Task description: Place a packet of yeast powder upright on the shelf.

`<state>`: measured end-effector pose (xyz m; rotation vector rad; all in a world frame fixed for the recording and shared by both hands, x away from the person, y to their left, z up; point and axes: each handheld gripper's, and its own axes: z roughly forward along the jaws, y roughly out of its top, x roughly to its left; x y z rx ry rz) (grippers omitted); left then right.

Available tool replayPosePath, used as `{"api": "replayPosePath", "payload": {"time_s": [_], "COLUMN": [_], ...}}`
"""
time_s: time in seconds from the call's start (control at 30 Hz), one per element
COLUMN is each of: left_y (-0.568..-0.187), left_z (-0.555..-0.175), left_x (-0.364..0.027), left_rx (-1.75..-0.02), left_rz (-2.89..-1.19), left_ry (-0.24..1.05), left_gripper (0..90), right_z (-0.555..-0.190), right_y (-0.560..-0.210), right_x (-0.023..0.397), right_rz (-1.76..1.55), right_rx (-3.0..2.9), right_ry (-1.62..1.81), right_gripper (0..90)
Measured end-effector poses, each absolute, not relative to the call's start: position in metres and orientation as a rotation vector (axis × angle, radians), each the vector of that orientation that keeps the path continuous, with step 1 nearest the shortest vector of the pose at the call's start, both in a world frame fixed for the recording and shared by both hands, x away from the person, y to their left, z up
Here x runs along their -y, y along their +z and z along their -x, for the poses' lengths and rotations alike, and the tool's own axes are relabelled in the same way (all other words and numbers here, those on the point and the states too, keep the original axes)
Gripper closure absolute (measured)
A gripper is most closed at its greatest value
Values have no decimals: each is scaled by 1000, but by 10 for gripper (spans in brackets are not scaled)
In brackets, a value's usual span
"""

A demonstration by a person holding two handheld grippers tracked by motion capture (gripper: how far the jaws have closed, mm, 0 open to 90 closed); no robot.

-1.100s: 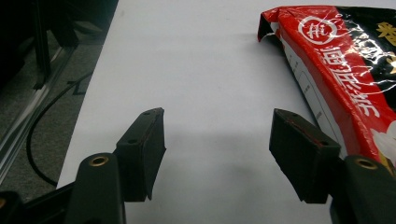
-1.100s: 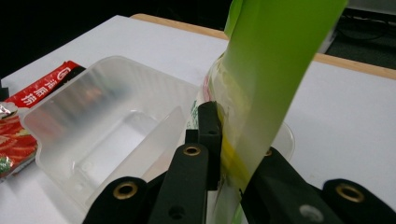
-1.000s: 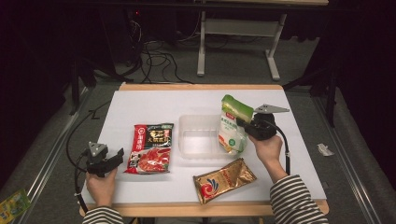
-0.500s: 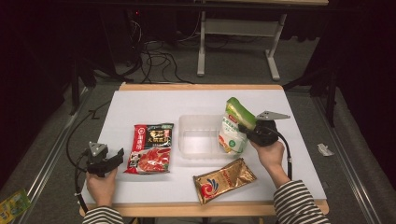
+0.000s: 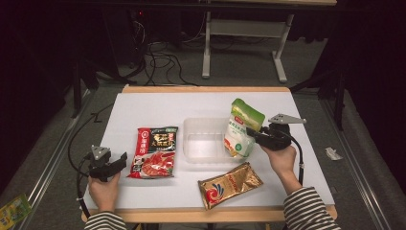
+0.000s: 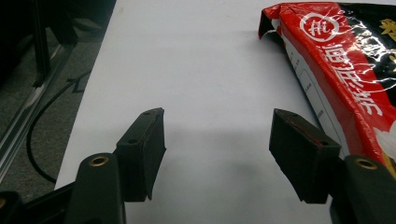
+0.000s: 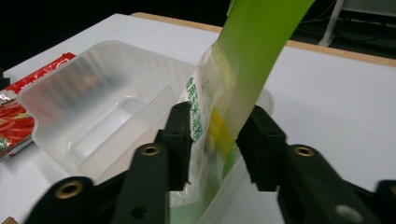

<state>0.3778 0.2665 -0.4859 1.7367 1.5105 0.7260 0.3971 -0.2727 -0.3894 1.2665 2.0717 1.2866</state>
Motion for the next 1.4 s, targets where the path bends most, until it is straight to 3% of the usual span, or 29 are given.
{"api": "replayPosePath", "payload": {"time_s": [0.13,0.37,1.4], "left_y": [-486,-486,-486], "left_z": [-378,-378,-377], "left_x": [-266,-266,-265], "left_rx": [-1511,-1510,-1502], "left_rz": [-1737,-1737,-1746], "left_ry": [726,727,737], "left_gripper": [363,363,363], "right_z": [-397,-390,-363], "right_y": [-387,-383,-381], "right_x": [276,284,320], "right_rz": [-1266,-1260,-1256], "right_rx": [-2065,-2045,-1916], "right_ry": [1283,1287,1319], "right_gripper": [542,477,478]}}
